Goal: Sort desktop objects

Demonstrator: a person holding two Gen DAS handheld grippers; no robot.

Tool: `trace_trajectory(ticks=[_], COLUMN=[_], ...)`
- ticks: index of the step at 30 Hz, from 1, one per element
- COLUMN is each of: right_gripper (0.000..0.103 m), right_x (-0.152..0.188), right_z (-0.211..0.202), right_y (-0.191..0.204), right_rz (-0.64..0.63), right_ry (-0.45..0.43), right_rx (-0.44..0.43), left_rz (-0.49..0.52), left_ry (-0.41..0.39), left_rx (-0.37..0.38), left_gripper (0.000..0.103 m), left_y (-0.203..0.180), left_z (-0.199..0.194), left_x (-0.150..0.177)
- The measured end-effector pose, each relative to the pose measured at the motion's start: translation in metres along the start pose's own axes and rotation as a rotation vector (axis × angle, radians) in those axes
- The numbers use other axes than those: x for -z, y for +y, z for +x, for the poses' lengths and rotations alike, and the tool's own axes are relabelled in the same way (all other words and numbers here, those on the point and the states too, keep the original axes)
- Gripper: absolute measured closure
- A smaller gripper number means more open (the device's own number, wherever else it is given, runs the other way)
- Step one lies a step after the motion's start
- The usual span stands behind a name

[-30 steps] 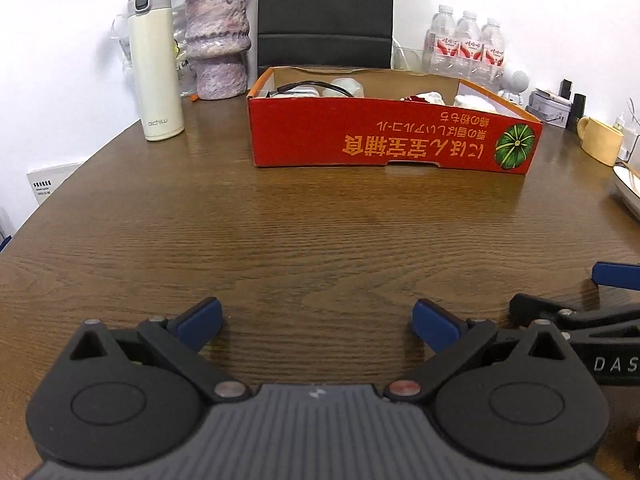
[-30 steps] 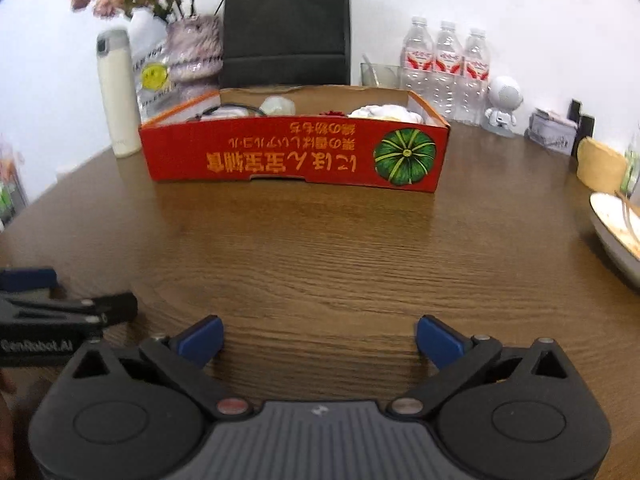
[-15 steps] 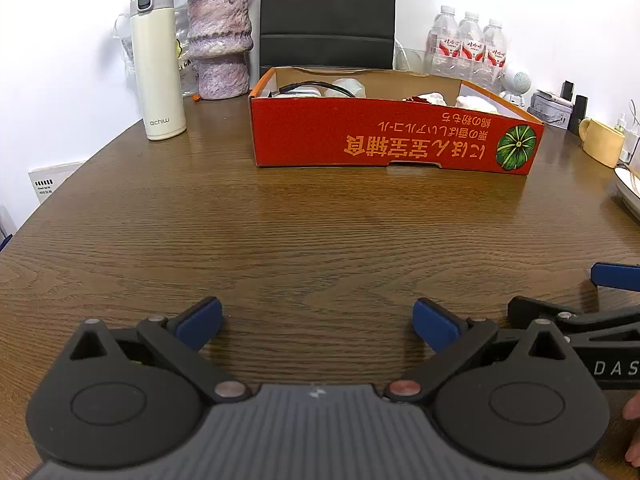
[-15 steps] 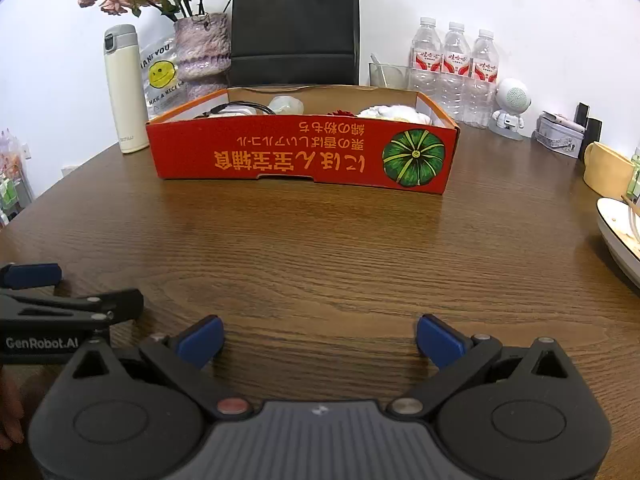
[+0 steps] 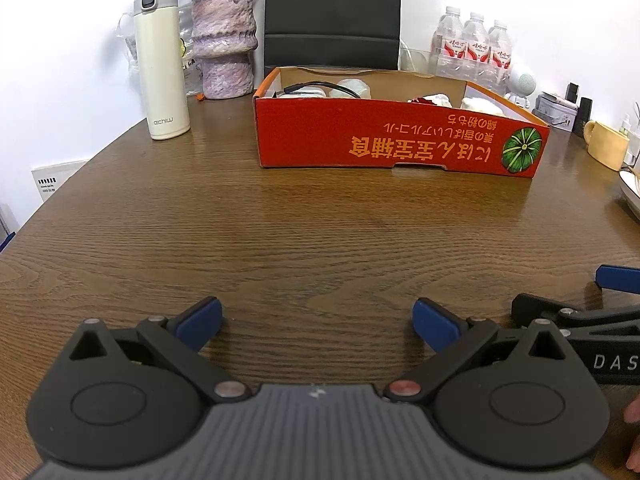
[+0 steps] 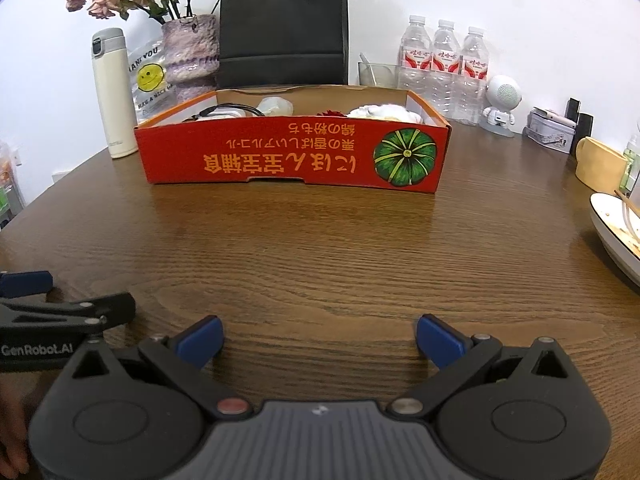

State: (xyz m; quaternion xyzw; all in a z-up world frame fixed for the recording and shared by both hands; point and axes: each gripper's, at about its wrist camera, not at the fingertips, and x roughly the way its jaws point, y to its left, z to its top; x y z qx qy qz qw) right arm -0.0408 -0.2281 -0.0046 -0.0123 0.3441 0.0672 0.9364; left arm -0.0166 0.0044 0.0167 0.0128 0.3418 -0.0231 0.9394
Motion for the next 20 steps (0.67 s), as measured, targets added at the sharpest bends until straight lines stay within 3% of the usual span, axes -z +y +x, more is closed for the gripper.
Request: trace_trajectory(ticks=[20], right_gripper=[0.000], right_x=[-0.0012], right_z=[0.0017], right_y=[0.0000], right_rz=[0.004], right_ry=[-0.001], right_rx=[0.007], left_rz=[0.005], left_ry=[0.000], left_rx=[0.008], left_gripper=[0.000], left_y=[0.0019], left_z=[0.0002], left_x=[-0.0003])
